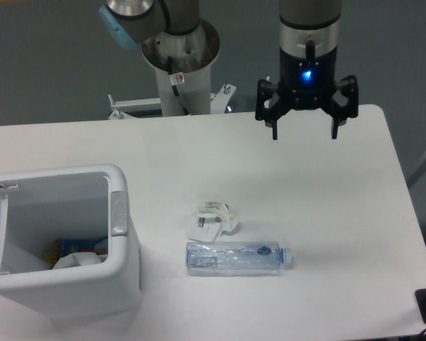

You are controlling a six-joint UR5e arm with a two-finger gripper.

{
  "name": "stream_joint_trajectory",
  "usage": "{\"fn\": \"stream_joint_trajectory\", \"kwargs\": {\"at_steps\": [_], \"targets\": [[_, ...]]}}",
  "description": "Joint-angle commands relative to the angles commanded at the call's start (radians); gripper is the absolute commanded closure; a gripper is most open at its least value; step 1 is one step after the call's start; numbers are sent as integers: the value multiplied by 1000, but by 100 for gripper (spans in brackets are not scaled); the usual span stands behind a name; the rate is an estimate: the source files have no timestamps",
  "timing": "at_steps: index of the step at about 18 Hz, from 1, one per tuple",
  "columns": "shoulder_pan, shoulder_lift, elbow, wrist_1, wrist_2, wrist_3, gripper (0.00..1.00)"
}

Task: Place the trash in the trash can
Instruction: 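Move the open gripper toward the crumpled white paper, then lower the gripper onto the crumpled white paper and close on it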

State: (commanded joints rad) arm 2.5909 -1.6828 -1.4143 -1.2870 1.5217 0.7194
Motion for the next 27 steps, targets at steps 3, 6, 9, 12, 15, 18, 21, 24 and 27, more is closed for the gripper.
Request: {"fn": "stream_joint_trajectory", "kwargs": {"at_steps": [3, 6, 9, 12, 15, 18, 21, 24, 27], "targets": [[-3, -3, -3, 12, 0, 2, 0], [-6, -5, -34, 31, -2, -14, 0], [-14, -12, -84, 126, -6, -14, 0], [-20, 18, -179, 172, -2, -15, 0], [-47, 28, -265, 207, -2, 3, 0], [-75, 23, -351, 242, 0, 165, 0], [-106, 14, -399, 242, -6, 322, 0], [-139, -32, -437, 244, -8, 431, 0], [-172, -104, -443, 279, -9, 494, 0]]}}
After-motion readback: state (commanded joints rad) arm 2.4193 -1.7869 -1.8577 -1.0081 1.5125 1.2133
